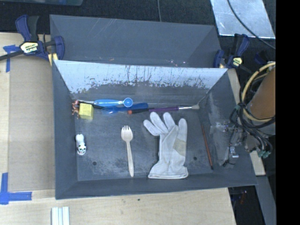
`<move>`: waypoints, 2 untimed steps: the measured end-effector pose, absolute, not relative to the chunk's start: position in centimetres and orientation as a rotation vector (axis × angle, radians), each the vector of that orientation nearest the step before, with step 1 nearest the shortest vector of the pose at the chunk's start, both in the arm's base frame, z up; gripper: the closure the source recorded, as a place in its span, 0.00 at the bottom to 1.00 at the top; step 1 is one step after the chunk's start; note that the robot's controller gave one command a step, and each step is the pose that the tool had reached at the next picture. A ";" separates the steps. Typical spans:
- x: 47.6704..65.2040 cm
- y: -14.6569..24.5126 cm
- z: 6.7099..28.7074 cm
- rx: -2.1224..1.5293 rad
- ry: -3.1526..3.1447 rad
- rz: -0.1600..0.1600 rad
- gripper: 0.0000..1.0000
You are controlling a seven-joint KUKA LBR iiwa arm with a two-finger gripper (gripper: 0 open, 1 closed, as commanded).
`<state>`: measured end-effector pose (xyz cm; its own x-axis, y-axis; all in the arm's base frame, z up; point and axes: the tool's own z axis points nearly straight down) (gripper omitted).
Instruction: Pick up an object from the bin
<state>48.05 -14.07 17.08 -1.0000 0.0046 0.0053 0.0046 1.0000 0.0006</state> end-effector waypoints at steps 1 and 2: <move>48.3 -14.0 17.5 0.001 -3.145 0.002 0.00; 52.5 -5.4 7.0 0.999 -2.981 0.000 0.00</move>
Offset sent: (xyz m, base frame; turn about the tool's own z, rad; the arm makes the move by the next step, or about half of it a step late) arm 0.0441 0.0865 -0.1008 -0.6573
